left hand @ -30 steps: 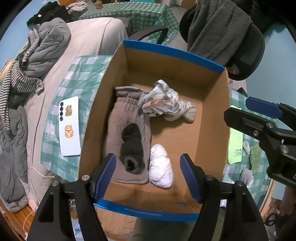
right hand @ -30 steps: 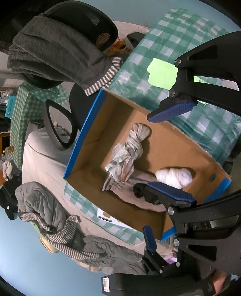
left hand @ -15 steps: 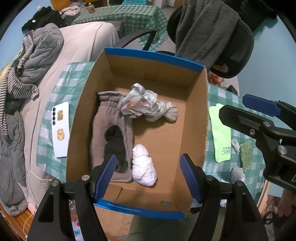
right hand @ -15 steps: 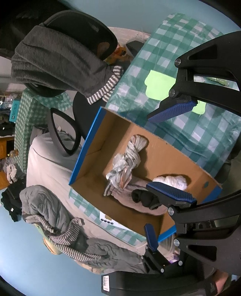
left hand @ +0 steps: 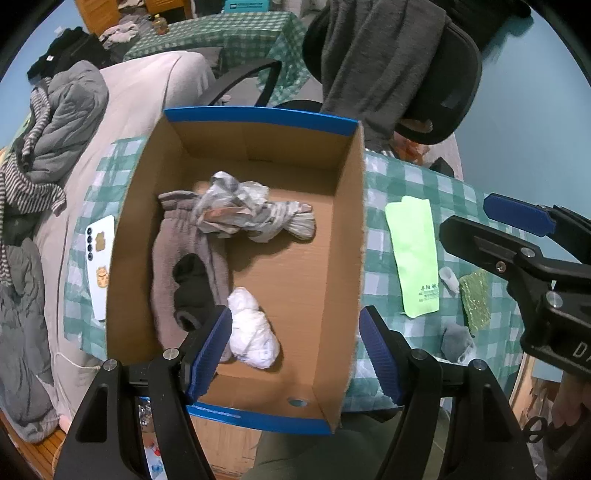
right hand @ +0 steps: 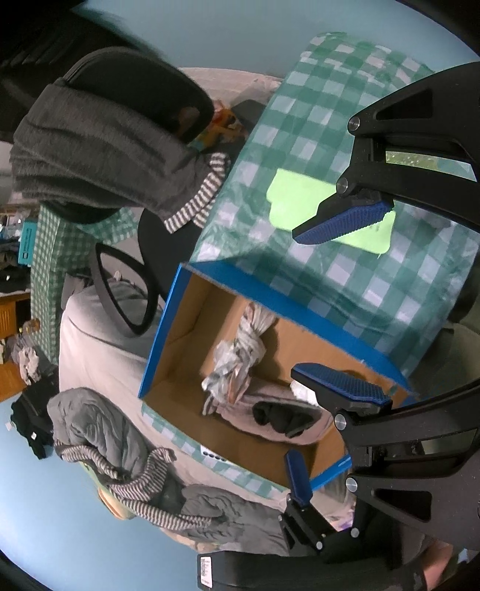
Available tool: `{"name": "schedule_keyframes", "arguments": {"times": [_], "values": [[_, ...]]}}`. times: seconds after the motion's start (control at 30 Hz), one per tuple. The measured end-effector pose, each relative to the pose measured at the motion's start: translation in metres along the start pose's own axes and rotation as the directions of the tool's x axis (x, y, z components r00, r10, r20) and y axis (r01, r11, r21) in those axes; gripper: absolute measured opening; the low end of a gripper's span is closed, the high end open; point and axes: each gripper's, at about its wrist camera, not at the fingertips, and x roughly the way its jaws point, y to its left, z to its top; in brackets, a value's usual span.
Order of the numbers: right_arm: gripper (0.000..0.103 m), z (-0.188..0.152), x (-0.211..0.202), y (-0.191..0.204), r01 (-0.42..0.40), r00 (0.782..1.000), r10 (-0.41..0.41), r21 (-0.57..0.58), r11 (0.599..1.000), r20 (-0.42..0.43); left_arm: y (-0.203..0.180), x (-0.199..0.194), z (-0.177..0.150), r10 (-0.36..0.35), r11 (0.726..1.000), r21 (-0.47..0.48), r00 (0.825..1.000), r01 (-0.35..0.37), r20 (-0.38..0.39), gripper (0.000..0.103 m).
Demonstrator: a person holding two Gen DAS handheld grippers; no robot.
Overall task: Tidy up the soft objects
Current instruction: 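Move the left tool to the green cloth while the right tool approaches the green scrubbing pad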
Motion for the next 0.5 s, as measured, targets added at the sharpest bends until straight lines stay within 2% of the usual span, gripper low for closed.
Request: {"name": "schedule_keyframes", "arguments": {"times": [0.5], "values": [[0.068,-0.038,-0.016,-0.073,0.065,0.998,-0.063,0.116,0.991,-0.023,-0.054,0.011,0.009,-0.025,0.994,0.104,0.999,0.027,-0.025,0.073]]}}
